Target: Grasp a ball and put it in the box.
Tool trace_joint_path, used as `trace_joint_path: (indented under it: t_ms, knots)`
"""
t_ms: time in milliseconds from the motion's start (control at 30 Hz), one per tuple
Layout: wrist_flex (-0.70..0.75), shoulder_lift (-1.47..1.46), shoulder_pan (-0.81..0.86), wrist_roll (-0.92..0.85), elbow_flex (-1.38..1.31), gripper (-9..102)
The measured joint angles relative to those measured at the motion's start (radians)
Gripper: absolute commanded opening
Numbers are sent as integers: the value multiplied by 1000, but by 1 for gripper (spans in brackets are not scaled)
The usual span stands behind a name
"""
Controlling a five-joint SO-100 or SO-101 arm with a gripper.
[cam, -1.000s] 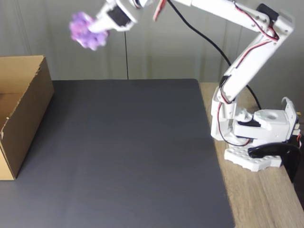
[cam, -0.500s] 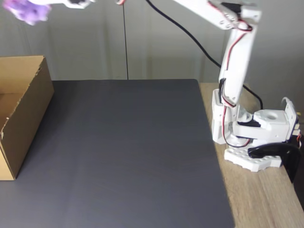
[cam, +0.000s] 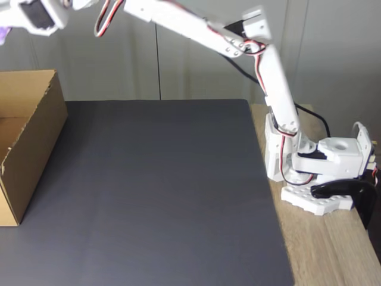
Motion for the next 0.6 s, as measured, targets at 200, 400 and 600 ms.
trace_joint_path:
  t_ms: [200, 400, 600]
  knots:
    - [-138, -109, 15, 2, 0, 3]
    - [-233, -189, 18, 2, 0, 5]
    - [-265, -230, 20, 2, 0, 7]
